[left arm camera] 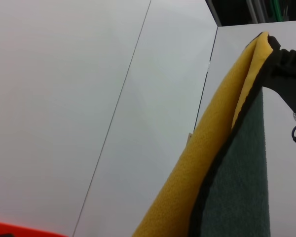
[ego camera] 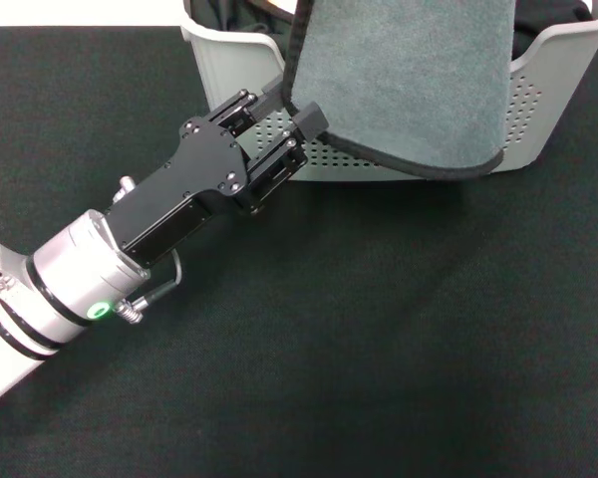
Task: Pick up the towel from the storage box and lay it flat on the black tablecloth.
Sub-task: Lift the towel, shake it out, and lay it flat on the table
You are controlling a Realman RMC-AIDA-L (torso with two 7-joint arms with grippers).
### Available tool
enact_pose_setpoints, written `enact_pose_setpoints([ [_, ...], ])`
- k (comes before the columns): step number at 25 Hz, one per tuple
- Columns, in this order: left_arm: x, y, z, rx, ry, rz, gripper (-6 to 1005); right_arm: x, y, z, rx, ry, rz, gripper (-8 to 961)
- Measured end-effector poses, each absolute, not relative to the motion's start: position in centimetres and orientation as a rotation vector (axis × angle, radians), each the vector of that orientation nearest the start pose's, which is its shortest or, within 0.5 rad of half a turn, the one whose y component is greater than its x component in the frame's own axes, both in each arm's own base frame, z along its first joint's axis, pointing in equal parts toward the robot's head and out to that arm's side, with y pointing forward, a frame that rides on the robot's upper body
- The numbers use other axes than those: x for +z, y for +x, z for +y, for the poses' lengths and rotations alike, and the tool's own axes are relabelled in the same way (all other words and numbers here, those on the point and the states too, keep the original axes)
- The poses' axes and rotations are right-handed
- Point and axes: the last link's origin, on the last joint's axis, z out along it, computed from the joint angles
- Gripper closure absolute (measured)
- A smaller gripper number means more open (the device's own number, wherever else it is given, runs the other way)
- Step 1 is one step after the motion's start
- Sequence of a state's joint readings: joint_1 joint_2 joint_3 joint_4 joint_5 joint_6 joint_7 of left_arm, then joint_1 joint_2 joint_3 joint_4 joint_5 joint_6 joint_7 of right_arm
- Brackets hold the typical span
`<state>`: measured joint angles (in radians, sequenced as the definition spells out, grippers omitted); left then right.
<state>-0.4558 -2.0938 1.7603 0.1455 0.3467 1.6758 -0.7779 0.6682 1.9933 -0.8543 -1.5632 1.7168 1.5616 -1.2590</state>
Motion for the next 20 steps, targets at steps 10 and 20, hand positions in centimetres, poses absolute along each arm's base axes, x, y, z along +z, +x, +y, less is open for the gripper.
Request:
enact_pose_setpoints([
  [10, -4.14, -23.28, 28.14, -1.497, -2.176, -0.493, 588, 17.21, 2.2, 33.95, 1.131, -2.515, -0.304, 950],
  [20, -3.81, -23.55, 27.49, -1.505, -2.145, -0.45, 949, 16.99, 2.65, 33.95, 1.14, -2.523, -0.272, 950],
])
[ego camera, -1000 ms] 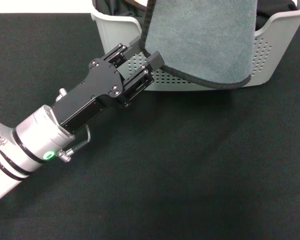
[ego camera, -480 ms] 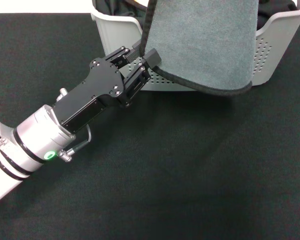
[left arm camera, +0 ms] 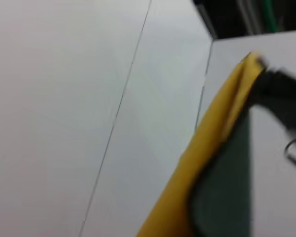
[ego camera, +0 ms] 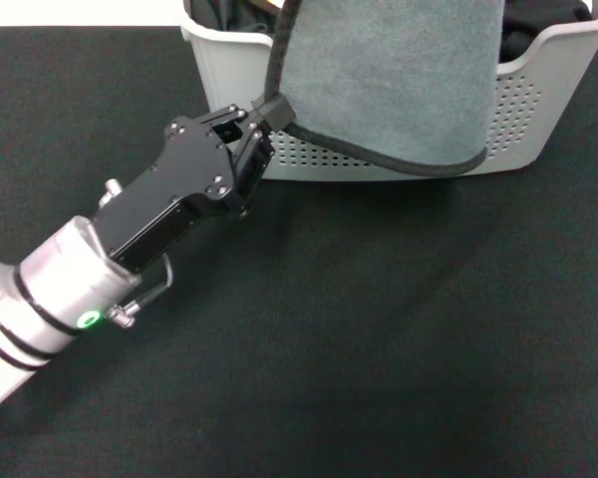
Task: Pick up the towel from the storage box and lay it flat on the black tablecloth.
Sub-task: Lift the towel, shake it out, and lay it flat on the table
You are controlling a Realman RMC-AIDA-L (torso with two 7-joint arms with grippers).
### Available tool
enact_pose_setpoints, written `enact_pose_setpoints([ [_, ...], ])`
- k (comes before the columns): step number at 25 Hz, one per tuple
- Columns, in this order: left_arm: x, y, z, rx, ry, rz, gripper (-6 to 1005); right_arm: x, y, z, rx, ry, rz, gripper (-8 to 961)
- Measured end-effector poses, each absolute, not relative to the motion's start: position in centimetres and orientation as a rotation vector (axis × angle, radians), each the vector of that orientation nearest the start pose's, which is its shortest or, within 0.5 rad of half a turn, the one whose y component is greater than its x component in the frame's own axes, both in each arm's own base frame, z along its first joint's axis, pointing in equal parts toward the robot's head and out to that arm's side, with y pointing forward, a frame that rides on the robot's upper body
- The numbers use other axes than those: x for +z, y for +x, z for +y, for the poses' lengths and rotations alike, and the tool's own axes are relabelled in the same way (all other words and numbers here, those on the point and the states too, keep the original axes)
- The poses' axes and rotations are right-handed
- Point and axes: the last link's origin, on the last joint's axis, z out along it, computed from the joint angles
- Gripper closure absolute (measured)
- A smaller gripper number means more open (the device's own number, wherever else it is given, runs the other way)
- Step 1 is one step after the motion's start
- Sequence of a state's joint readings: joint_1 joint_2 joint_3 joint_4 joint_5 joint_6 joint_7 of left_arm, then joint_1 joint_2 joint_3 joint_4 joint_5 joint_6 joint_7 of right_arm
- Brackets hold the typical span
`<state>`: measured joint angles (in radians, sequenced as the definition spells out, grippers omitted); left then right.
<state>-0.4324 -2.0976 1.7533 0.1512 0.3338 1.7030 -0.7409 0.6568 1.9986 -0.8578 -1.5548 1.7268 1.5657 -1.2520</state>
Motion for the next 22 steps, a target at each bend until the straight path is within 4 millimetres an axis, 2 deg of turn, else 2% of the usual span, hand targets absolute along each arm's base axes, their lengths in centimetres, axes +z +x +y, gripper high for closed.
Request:
enact_pose_setpoints([
  [1, -3.3, -23.5, 26.8, -1.547, -2.131, -0.411, 985, 16.9, 2.9, 34.0, 1.138, -2.527, -0.251, 950],
  [5, -1.5, -23.8, 25.4, -1.626, -2.095, -0.309, 990, 16.5, 4.1, 34.0, 1.14, -2.543, -0.146, 950],
  [6, -0.9, -24.0, 24.9, -1.646, -2.088, -0.28, 992, 16.3, 4.6, 34.0, 1.137, -2.549, -0.104, 950],
  [7, -0.3, -24.1, 24.6, -1.662, -2.085, -0.253, 993, 15.9, 5.9, 34.0, 1.111, -2.565, 0.006, 950],
  [11, 1.7, -23.9, 23.1, -1.749, -2.112, -0.115, 993, 15.1, 8.2, 33.9, 1.063, -2.584, 0.154, 950],
  [17, 2.9, -23.4, 22.5, -1.786, -2.128, -0.005, 993, 13.8, 10.8, 32.4, 1.076, -2.61, 0.275, 949],
  [22, 2.9, -22.9, 22.2, -1.795, -2.246, 0.053, 992, 12.8, 12.0, 30.4, 1.07, -2.661, 0.312, 949],
])
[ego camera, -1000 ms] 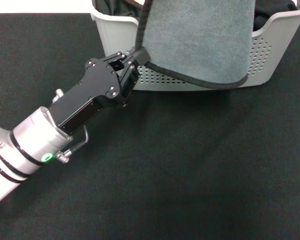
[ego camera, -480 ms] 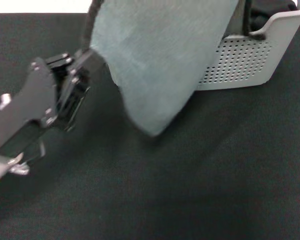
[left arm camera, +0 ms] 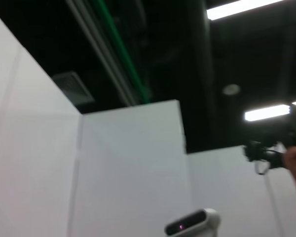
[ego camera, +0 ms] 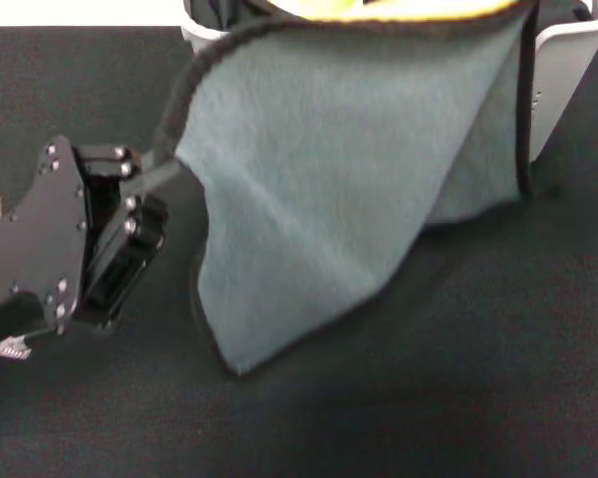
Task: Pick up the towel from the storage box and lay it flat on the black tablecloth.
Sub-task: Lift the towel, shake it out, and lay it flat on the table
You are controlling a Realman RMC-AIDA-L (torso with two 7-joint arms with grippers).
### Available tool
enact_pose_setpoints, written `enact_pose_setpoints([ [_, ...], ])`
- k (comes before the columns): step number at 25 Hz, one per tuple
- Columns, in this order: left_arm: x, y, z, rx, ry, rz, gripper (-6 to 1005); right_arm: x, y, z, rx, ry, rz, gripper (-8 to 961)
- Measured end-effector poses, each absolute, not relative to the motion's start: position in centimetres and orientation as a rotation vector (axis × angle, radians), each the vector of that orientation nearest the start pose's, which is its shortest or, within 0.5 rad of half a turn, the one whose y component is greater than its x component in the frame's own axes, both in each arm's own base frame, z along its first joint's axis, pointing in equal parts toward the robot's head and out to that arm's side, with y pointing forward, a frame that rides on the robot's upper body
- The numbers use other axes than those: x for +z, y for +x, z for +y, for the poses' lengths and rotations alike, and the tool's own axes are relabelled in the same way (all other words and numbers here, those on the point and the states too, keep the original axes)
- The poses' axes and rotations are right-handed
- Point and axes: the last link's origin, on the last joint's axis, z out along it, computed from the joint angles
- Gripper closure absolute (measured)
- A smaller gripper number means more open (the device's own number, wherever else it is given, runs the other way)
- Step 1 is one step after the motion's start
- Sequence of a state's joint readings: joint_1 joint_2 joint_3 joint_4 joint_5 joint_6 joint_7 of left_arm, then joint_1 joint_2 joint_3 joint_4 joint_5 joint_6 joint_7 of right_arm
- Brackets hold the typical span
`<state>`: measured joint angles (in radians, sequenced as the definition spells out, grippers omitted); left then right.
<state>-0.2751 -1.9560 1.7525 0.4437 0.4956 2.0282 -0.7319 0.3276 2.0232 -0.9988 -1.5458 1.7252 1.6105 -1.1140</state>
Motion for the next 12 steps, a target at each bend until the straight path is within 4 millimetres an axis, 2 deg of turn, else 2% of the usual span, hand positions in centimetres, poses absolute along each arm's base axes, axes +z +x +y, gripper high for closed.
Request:
enact_pose_setpoints([
  [6, 4.1, -23.4, 21.5, -1.799, -2.341, 0.024, 992, 12.1, 13.5, 27.3, 1.076, -2.696, 0.346, 949],
  [12, 5.7, -23.2, 19.2, -1.843, -2.378, 0.031, 992, 11.2, 14.5, 22.8, 1.076, -2.754, 0.317, 949],
])
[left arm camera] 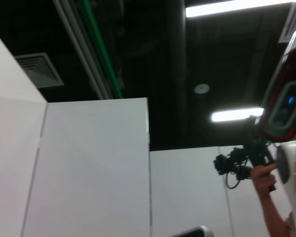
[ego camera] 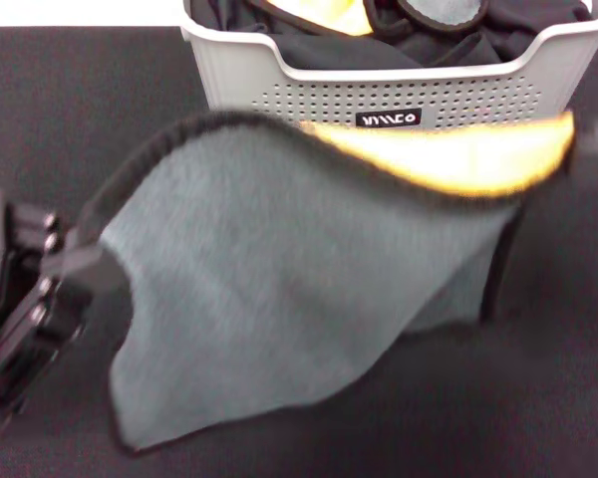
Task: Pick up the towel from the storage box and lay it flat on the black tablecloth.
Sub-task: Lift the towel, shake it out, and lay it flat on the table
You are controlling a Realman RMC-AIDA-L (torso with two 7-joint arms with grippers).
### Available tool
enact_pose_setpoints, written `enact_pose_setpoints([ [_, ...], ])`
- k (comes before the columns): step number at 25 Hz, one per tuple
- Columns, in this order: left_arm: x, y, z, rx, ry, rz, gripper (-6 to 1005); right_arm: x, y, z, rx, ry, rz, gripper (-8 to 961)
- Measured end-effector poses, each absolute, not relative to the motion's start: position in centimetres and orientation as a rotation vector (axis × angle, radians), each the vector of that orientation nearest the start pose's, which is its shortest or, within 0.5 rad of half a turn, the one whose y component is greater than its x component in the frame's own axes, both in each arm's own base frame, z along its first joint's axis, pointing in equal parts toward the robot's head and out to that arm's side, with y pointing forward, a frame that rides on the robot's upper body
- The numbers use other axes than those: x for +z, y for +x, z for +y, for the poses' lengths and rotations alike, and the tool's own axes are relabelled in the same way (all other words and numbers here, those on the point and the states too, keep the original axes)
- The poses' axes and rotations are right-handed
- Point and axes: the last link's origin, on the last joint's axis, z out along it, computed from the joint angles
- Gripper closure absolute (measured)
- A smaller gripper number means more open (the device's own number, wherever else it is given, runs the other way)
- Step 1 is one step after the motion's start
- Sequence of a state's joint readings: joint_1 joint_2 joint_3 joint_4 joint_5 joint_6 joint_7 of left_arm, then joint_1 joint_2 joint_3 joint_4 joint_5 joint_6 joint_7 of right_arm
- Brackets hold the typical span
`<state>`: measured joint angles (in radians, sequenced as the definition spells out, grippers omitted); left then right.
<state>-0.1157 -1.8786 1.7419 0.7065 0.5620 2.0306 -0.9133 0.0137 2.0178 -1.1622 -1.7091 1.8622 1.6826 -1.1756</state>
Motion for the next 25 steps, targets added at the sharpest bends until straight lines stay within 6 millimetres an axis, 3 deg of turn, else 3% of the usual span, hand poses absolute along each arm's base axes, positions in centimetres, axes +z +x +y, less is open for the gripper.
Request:
enact_pose_setpoints([
  [6, 6.1, -23.3, 16.2, -1.821, -2.416, 0.019, 992, 9.9, 16.1, 18.8, 1.064, -2.802, 0.351, 949],
  [13, 5.0, -23.6, 13.8, -1.798, -2.456, -0.036, 991, 8.3, 18.1, 15.6, 1.091, -2.822, 0.461, 949],
  [20, 4.9, -24.9, 12.4, -1.736, -2.456, -0.14, 991, 7.1, 19.7, 14.5, 1.178, -2.803, 0.591, 948],
  [25, 4.1, -26.5, 14.2, -1.69, -2.431, -0.256, 991, 5.6, 22.3, 15.5, 1.239, -2.757, 0.708, 948],
])
